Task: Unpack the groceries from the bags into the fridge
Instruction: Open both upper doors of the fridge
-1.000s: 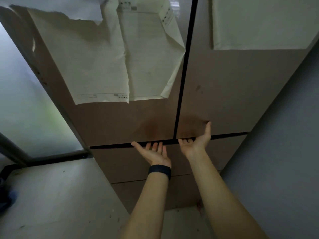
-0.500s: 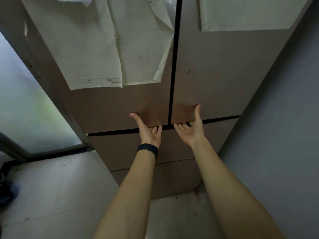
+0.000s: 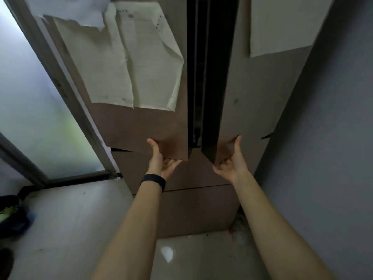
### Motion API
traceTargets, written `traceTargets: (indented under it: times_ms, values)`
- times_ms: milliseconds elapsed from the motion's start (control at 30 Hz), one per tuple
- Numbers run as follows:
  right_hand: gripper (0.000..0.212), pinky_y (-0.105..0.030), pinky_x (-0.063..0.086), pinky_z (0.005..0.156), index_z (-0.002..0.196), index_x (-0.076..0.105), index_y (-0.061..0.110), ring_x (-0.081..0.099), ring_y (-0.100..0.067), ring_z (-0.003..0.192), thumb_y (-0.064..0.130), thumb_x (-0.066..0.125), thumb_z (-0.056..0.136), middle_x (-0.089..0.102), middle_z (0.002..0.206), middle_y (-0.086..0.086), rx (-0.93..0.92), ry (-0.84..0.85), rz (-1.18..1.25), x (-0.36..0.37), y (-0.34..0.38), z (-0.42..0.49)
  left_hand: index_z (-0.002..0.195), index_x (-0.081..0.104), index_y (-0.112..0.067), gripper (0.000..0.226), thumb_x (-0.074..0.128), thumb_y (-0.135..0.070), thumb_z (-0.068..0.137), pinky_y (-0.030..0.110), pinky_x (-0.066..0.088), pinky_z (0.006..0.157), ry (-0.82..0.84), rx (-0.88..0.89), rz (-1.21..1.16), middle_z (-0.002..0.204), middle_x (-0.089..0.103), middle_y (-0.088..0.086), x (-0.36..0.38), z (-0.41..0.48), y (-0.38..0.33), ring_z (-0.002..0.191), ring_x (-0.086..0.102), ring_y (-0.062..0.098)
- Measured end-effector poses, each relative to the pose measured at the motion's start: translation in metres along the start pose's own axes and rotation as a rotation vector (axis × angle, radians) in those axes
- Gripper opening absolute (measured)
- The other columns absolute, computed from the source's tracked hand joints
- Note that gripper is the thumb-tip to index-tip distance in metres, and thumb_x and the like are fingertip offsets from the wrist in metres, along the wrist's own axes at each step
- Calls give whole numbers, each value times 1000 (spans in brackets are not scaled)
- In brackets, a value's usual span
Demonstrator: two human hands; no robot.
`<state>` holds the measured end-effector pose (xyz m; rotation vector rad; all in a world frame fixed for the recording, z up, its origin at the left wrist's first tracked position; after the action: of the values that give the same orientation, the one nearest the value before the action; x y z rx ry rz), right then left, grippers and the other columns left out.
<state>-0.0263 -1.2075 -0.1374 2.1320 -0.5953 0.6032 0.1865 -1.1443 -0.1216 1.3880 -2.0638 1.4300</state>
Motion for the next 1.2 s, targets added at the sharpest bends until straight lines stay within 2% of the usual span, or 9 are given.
traceTargets:
  times_ms: [100,233,467,600,733,833,1000,1100,1200]
  values:
    - [119,-50,50,94,138,51,16,61,-32,115,75,85,39,64,128,-11,19,-10,14,-28,5,-22,152,27,-8,93,56,-65,85,50,46,102,3,19,54,153,36,11,-31,-16,0,140,38,33]
    - [85,-48,51,93,126,57,13,65,-34,111,65,82,64,68,121,-14,62,22,-30,-65,28,-56,149,38,-10,83,64,-54,83,47,38,110,-7,50,113,156,35,12,-58,-29,1,145,30,30]
    - [65,-47,47,101,119,67,19,64,-31,111,55,81,67,69,120,-11,-16,-30,-126,-102,57,-99,137,53,-5,50,58,-33,97,40,40,112,51,158,156,135,60,16,-60,-65,3,128,55,26]
    - [46,-39,53,89,116,67,18,64,-27,109,50,73,84,70,116,-9,-74,-36,-161,-113,63,-117,142,49,-9,72,77,-36,82,37,37,113,-35,192,327,138,59,6,-73,-93,14,121,58,21]
    - [52,-40,48,97,127,60,21,59,-24,116,49,72,85,63,127,-1,-151,-72,-228,-128,58,-130,143,43,-11,60,70,-24,90,32,50,88,22,110,656,132,58,5,-61,-133,59,114,61,22]
    - [62,-43,45,106,142,47,21,55,-24,123,48,68,90,54,128,1,-299,-168,-336,-146,47,-146,135,53,-15,42,62,-25,96,30,51,84,115,119,849,132,60,4,-29,-155,86,112,62,19]
    - [64,-35,43,101,144,43,28,50,-18,128,38,72,88,48,146,1,-748,-300,-634,-148,42,-183,140,48,-27,51,66,-36,93,28,41,98,209,447,1133,138,50,-7,52,-159,79,123,48,9]
    - [77,-36,35,107,150,29,43,35,-13,139,40,73,87,31,157,9,-996,-301,-843,-116,49,-202,146,40,-31,57,64,-35,94,31,38,107,267,633,1185,144,44,-7,104,-155,68,130,42,7]
    - [92,-41,23,114,156,17,40,15,-17,149,38,76,86,6,166,9,-1241,-358,-1085,-76,62,-209,150,33,-30,63,63,-32,95,33,38,109,345,747,1205,151,38,-4,147,-144,63,134,40,12]
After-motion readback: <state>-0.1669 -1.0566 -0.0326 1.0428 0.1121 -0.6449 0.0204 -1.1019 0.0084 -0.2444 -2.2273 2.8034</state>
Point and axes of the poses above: each hand's wrist, its own z-axis towards the middle knuckle, its own x-axis out of the palm, y = z × x, the point moved 8 cm from there along z, towards the middle knuckle
